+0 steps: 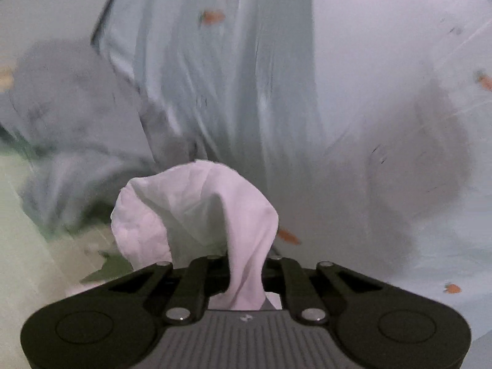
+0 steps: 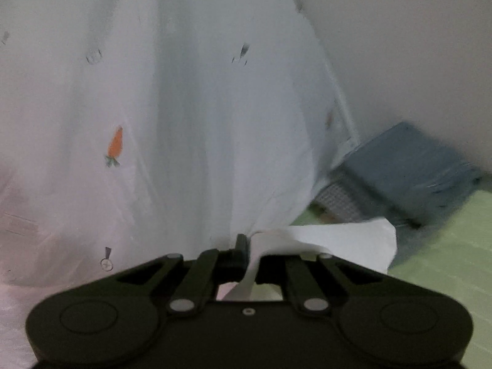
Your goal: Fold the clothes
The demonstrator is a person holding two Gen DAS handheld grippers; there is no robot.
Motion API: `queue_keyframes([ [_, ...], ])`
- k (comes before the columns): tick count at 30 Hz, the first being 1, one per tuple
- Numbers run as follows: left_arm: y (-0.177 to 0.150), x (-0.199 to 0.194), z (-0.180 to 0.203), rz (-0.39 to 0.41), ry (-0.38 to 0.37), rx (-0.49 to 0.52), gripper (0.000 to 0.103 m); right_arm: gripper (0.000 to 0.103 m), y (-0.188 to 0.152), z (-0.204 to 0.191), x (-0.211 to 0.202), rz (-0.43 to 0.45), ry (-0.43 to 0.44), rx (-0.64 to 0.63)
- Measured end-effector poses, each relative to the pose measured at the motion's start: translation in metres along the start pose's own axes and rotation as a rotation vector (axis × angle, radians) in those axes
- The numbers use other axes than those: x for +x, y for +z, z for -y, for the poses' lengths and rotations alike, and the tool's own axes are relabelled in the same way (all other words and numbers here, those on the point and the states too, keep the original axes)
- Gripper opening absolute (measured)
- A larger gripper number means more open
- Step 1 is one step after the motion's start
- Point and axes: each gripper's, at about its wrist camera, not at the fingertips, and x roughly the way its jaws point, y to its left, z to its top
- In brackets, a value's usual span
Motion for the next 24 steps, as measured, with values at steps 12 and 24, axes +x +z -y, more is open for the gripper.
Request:
queue_keyframes([
  [12,-0.061,-0.091,-0.138,-0.152,0.550,-0.010,0.031,0.011,-0.194,0.049,-0.025,-0.604,-0.230,-0.232],
  [24,-0.039,-0.102,-0.114,-0.021,0.567,0.069,0.081,0.077,-0.157,-0.019,-0.020,-0.432,-0.235,-0.352],
])
